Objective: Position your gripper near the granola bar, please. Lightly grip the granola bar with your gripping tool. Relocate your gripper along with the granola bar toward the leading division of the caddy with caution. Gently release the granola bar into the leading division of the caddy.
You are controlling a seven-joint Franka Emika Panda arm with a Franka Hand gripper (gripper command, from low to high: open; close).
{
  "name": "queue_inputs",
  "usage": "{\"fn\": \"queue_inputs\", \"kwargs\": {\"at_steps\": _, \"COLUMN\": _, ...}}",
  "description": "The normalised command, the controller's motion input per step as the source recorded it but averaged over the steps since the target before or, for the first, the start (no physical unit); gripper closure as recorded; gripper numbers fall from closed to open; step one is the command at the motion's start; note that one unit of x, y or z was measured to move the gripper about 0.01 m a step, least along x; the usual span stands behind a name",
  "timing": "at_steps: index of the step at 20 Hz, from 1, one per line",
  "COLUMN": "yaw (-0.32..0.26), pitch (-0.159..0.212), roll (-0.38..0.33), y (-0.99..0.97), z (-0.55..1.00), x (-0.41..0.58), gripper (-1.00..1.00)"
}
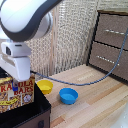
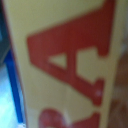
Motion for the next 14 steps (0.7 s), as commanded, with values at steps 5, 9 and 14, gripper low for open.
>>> {"fn": "queue_inputs", "kwargs": {"at_steps": 5, "yaw": 0.002, "pitch": -0.003, "roll": -0.003, "y": -0.06, "z": 0.03, "x": 0.12, "gripper": -1.0}}
{"fn": "queue_inputs", "kwargs": {"at_steps": 9, "yaw": 0.021, "pitch": 0.0, "roll": -0.001, "y": -0.11, "z": 0.04, "x": 0.114, "gripper": -1.0}}
{"fn": "queue_inputs", "kwargs": {"at_steps": 14, "yaw": 0.015, "pitch": 0.006, "roll": 0.003, "y": -0.27, "z": 0.03, "x": 0.204, "gripper": -1.0}}
